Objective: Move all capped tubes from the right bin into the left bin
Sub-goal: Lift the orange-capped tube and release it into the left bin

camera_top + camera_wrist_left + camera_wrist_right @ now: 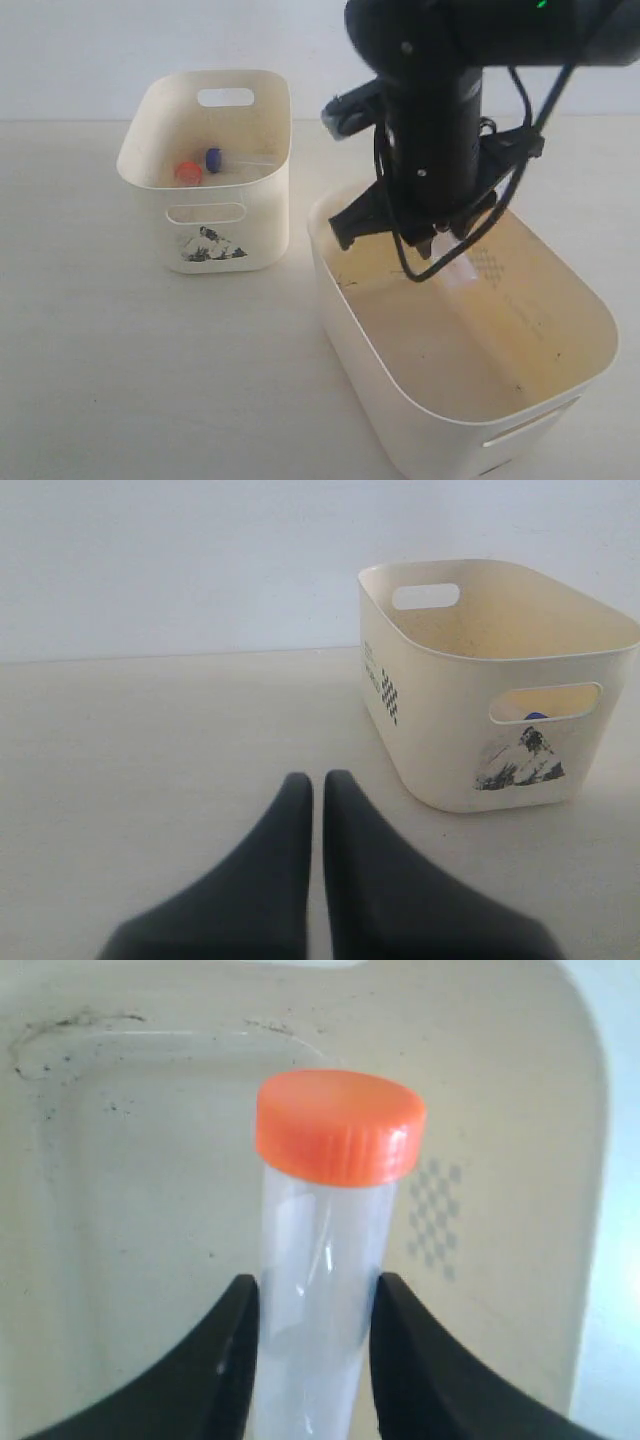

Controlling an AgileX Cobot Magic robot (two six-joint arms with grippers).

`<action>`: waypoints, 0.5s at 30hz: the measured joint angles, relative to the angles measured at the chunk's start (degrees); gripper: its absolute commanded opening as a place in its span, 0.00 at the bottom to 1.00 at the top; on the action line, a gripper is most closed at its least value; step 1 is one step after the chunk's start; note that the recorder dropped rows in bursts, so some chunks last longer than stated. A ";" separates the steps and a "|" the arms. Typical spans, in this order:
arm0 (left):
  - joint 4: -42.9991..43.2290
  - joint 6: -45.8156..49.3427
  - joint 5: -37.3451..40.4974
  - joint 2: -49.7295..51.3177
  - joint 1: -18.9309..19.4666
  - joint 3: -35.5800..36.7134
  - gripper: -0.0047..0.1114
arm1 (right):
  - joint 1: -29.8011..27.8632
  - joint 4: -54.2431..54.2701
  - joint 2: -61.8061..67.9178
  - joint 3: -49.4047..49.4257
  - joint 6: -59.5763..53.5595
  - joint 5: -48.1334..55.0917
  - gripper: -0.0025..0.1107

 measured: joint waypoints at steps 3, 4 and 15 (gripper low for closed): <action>0.00 0.00 0.00 0.00 0.00 0.00 0.08 | 0.00 1.96 -8.27 0.00 -1.06 0.11 0.02; 0.00 0.00 0.00 0.00 0.00 0.00 0.08 | 0.00 3.02 -9.78 0.00 -1.73 -0.01 0.02; 0.00 0.00 0.00 0.00 0.00 0.00 0.08 | 0.00 46.16 -14.83 0.00 -44.58 -38.33 0.02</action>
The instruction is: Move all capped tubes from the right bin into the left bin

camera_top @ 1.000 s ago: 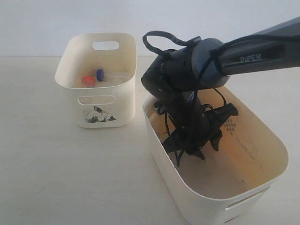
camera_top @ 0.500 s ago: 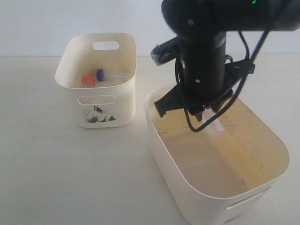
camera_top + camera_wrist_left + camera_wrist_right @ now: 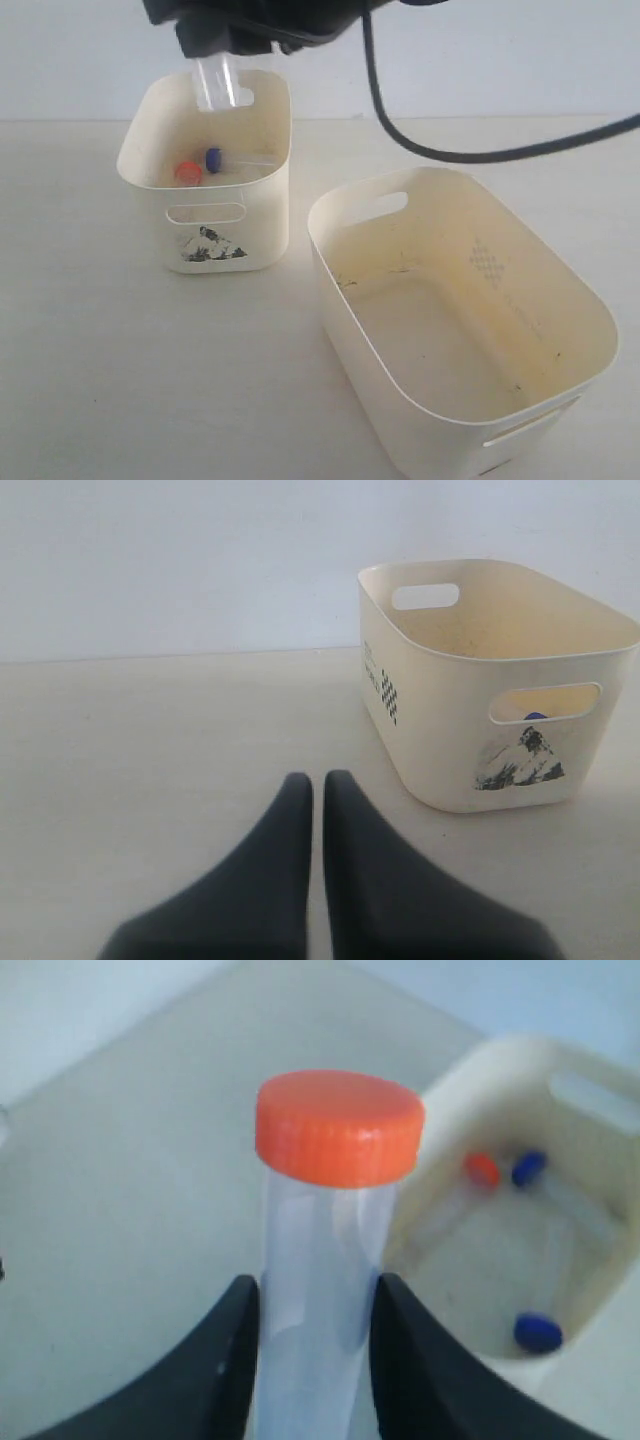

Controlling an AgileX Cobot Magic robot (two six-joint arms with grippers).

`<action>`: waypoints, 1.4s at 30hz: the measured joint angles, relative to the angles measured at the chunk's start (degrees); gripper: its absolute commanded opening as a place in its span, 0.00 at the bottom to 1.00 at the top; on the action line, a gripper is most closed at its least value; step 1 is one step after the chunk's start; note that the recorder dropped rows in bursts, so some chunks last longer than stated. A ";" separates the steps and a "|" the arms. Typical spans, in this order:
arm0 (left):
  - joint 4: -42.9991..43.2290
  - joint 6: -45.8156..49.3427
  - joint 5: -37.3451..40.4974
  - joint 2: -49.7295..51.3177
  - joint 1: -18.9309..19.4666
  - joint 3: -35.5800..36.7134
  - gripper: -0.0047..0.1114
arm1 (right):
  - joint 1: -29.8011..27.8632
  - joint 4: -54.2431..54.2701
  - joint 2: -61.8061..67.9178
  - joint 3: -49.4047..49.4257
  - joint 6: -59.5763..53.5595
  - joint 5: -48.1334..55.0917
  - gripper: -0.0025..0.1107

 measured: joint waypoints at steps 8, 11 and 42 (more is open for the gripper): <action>0.00 0.00 0.00 0.00 0.00 0.00 0.08 | 0.00 10.60 11.30 0.00 -10.24 -25.48 0.40; 0.00 0.00 0.00 0.00 0.00 0.00 0.08 | 0.00 11.01 15.25 0.00 -9.46 -33.47 0.59; 0.00 0.00 0.00 0.00 0.00 0.00 0.08 | 0.00 8.85 -17.60 0.24 -17.67 -16.89 0.03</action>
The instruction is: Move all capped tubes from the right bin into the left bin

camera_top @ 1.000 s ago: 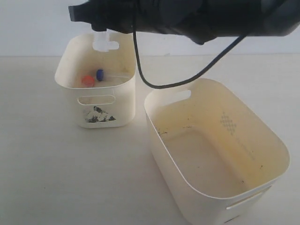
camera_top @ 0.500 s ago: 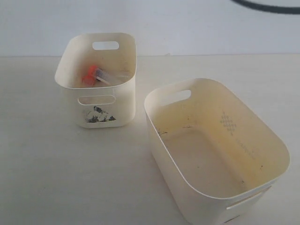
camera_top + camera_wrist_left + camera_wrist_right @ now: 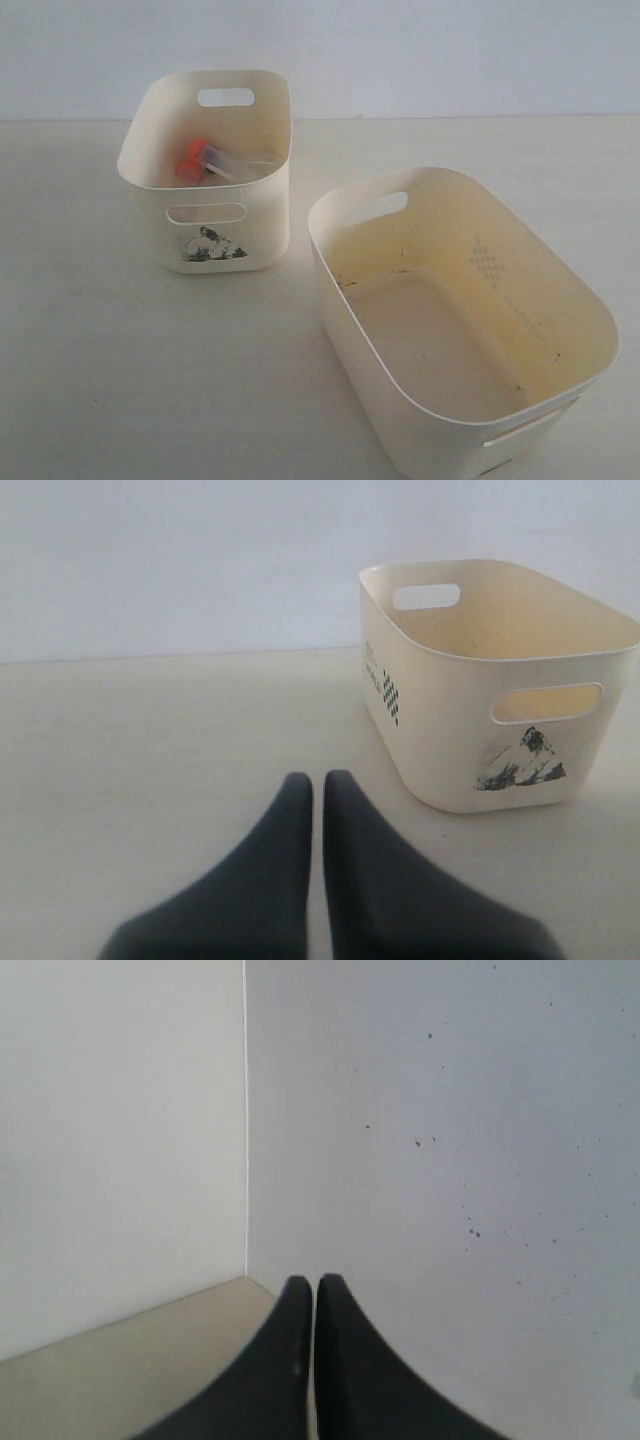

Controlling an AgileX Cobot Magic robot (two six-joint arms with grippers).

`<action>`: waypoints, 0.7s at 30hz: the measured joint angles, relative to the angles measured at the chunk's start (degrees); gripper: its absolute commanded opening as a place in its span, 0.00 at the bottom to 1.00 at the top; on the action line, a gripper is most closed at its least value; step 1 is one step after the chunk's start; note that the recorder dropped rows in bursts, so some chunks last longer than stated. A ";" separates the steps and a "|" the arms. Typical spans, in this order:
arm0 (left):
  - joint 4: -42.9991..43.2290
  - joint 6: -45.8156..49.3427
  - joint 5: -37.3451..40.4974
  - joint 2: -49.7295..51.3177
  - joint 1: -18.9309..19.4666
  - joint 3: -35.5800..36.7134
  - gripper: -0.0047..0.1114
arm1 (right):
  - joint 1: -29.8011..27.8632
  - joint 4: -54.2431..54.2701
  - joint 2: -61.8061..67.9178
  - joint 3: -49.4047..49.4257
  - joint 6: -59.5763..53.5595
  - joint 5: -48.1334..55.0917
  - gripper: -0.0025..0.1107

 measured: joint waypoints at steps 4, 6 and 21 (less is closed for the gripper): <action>0.00 0.00 0.00 0.00 0.00 0.00 0.08 | -3.80 -2.31 -4.80 3.72 -1.67 6.26 0.03; 0.00 0.00 0.00 0.00 0.00 0.00 0.08 | -8.32 -1.65 -7.83 7.19 -1.42 10.05 0.03; 0.00 0.00 0.00 0.00 0.00 0.00 0.08 | -33.67 5.31 -44.66 55.00 -0.43 -3.46 0.03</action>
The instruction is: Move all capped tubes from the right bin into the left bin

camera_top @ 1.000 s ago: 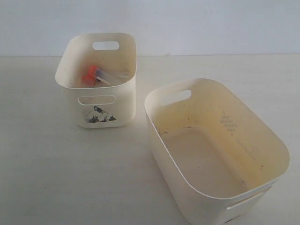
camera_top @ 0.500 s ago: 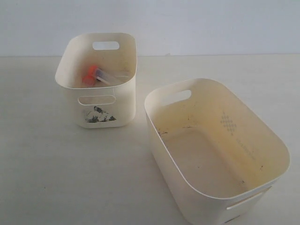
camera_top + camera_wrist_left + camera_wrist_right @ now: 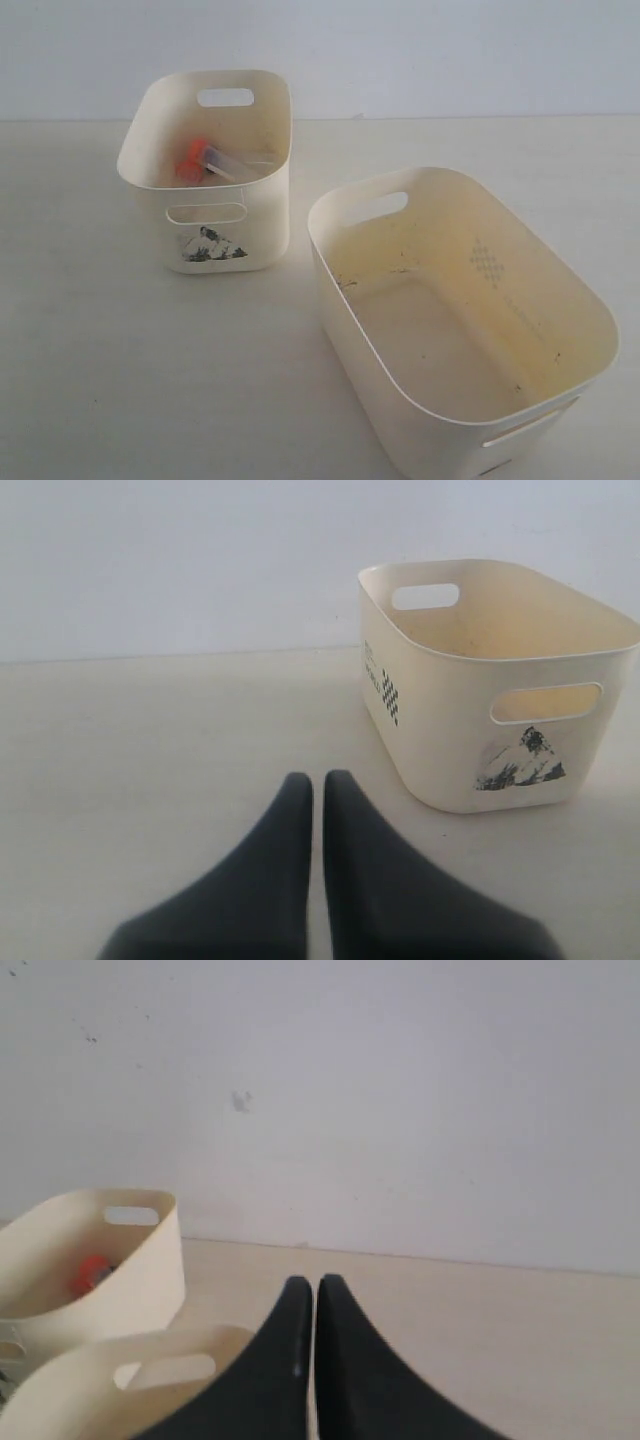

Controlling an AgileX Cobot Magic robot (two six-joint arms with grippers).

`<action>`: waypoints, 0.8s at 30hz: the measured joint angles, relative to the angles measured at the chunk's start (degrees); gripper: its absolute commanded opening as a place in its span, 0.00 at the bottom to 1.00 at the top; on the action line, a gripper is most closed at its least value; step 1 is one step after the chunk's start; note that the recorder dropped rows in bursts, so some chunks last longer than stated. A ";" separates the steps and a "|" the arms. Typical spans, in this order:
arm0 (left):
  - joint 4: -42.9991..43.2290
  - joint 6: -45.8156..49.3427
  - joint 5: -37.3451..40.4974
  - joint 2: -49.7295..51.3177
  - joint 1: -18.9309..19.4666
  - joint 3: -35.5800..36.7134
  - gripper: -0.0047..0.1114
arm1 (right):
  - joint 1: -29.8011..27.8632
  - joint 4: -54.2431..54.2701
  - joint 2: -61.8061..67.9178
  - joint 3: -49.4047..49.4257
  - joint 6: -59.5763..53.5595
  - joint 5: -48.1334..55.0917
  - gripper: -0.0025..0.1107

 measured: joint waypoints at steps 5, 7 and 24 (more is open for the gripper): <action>0.00 0.00 0.00 0.00 0.00 0.00 0.08 | -0.24 0.00 -6.89 11.86 -0.48 -6.60 0.03; 0.00 0.00 0.00 0.00 0.00 0.00 0.08 | -0.36 0.00 -7.91 14.90 -0.62 -8.66 0.03; 0.00 0.00 0.00 0.00 0.00 0.00 0.08 | -0.48 -34.16 -23.73 23.76 32.34 -5.63 0.03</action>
